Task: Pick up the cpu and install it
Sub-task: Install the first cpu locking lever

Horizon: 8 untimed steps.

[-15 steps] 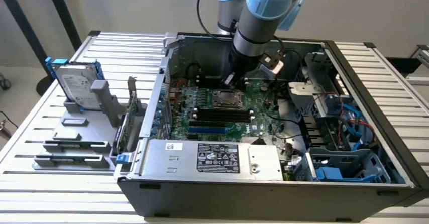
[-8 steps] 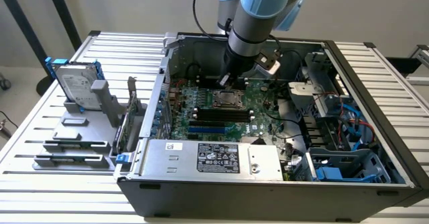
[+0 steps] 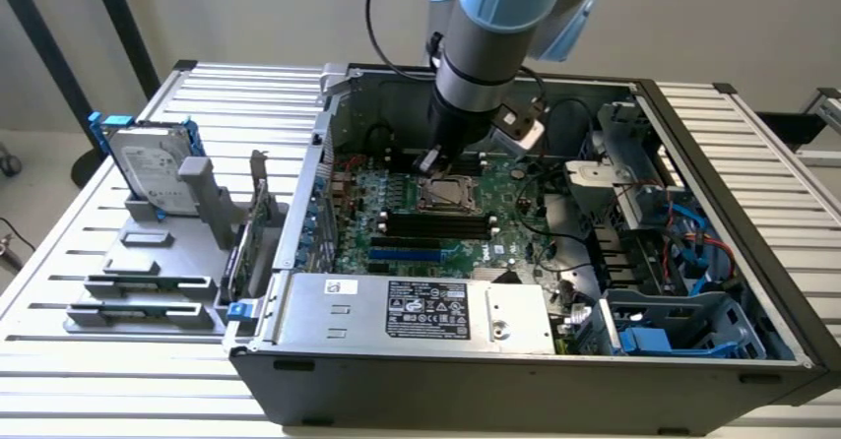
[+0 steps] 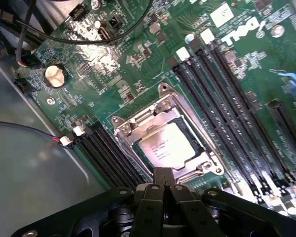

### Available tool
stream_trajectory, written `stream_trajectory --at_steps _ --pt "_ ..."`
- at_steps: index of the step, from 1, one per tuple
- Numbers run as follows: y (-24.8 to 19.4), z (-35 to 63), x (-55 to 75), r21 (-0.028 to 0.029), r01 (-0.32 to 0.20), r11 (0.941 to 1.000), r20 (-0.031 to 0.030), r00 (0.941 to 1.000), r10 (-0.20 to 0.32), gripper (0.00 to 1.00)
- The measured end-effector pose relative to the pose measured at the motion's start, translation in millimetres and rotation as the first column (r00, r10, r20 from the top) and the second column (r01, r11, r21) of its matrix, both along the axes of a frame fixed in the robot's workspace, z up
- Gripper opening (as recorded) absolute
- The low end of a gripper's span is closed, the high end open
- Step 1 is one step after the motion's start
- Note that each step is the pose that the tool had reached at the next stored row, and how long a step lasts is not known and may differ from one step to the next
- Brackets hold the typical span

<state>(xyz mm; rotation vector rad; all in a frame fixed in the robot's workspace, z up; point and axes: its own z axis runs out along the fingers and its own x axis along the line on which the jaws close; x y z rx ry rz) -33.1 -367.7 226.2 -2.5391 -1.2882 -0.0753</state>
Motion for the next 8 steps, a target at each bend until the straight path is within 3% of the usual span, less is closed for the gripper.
stream_trajectory --at_steps 8 --pt "-23.7 17.3 -7.7 0.0027 0.0 1.0 0.0 1.0 0.0 0.11"
